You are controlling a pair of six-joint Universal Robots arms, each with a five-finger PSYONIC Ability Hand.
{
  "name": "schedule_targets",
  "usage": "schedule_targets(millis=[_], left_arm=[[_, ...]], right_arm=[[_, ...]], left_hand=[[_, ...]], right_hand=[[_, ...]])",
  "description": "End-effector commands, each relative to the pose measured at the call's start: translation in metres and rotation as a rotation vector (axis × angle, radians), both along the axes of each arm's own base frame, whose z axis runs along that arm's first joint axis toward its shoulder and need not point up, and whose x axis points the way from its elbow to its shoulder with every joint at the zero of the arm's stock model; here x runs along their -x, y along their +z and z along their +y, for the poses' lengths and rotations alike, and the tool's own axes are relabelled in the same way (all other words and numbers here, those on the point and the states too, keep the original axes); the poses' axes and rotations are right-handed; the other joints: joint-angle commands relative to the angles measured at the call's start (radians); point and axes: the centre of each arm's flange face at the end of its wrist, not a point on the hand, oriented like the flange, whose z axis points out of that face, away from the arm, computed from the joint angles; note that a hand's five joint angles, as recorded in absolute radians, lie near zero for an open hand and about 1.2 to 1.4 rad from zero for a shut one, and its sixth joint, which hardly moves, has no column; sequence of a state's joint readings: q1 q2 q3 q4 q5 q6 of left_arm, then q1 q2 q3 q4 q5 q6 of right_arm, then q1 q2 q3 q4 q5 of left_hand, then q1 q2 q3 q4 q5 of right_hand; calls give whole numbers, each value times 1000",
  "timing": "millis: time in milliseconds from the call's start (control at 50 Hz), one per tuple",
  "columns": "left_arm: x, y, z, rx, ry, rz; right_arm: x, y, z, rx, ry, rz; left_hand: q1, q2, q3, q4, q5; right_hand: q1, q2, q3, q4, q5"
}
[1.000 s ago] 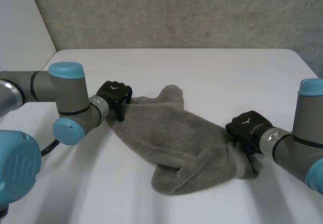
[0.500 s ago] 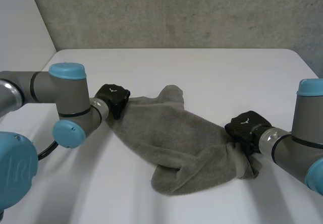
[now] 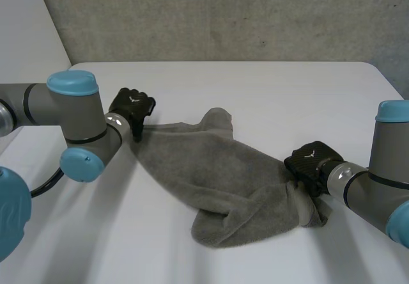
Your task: Fold the towel.
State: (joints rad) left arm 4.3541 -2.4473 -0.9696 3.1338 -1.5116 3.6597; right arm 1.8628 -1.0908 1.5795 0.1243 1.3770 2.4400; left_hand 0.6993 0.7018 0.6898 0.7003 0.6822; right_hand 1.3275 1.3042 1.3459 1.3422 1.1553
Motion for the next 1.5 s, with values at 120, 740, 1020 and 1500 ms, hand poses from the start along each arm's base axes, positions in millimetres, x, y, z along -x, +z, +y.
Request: schedule_targets(millis=[120, 740, 1020, 1500], left_arm=[[-20, -16, -19, -33, 35, -78], [-24, -24, -24, -59, 14, -99], [-29, 34, -7, -4, 87, -13], [-62, 190, 57, 189, 132, 330]], right_arm=[[0, 0, -1, 0, -1, 0], [1, -3, -3, 3, 3, 15], [2, 19, -8, 66, -5, -6], [13, 216, 17, 606, -15, -175]], left_hand=[[-128, -130, -118, -129, -285], [631, 629, 641, 630, 474], [697, 694, 706, 696, 540], [697, 694, 706, 696, 540]], right_hand=[[69, 92, 50, 54, 66], [69, 92, 50, 54, 66], [69, 92, 50, 54, 66], [69, 92, 50, 54, 66]])
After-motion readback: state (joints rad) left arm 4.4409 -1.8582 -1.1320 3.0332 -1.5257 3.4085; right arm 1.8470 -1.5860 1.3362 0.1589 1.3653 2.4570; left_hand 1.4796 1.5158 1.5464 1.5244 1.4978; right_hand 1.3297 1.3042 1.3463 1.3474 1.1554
